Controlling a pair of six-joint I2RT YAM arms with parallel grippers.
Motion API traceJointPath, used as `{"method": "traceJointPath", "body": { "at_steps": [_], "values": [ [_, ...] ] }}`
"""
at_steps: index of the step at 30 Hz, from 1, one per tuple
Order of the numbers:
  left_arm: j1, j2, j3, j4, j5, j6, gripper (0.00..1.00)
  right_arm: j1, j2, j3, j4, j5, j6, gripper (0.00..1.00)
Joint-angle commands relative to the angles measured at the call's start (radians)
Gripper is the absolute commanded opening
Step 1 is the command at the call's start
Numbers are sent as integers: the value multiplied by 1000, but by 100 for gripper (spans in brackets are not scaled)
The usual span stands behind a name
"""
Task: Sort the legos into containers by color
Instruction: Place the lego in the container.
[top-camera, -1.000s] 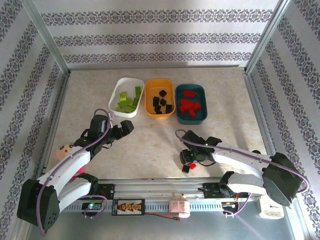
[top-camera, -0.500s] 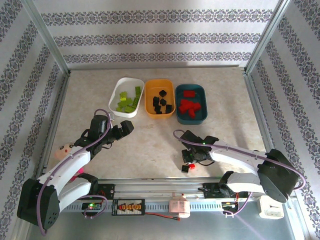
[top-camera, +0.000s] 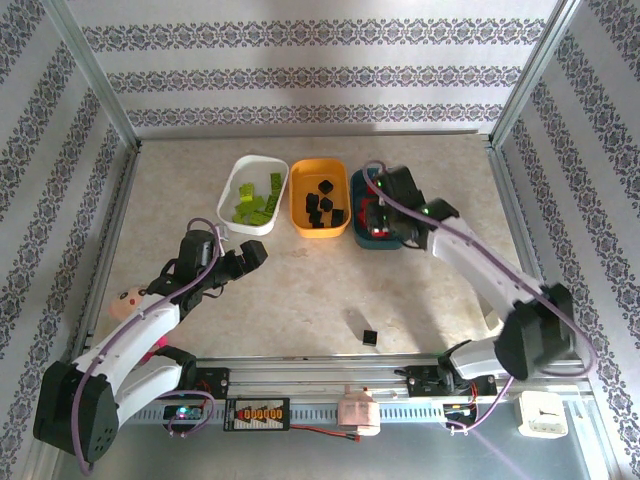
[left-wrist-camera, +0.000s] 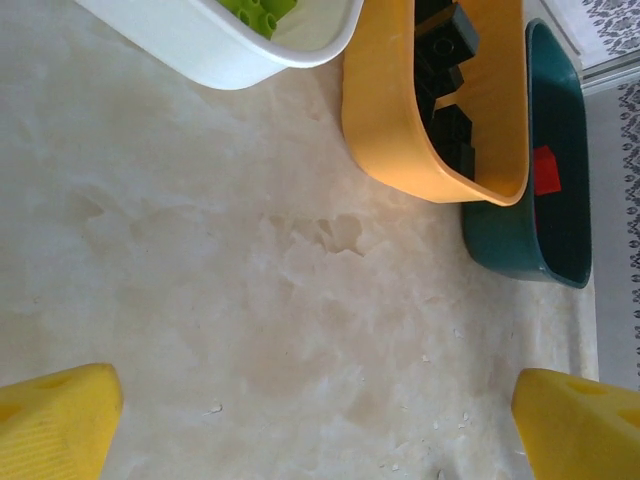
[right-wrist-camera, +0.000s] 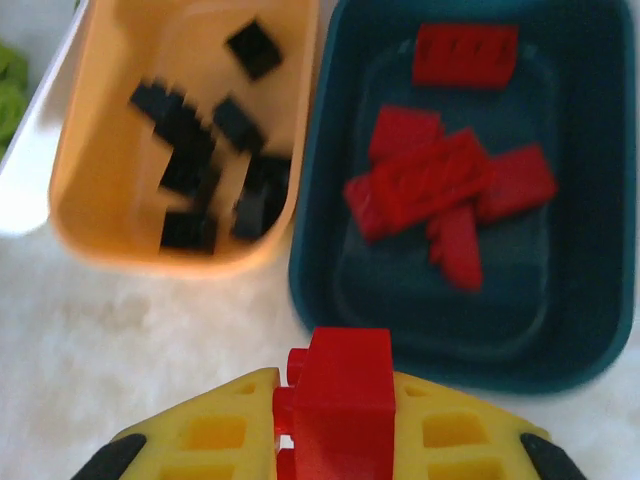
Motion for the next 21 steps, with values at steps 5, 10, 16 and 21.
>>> {"method": "traceJointPath", "body": {
  "at_steps": [5,10,16,21],
  "values": [
    [-6,-61,-14,-27,10,-11,100,-91,258,173,-17,105,-73,14],
    [-6,-80,-12,-43,7,-6,100,-105,332,219,-53,184,-76,20],
    [-6,-94,-2,-55,0,-5,100,-107,329,206,-64,188,-73,65],
    [-6,-112,6,-73,-6,1,100,-92,203,126,-58,148,-55,72]
  ]
}}
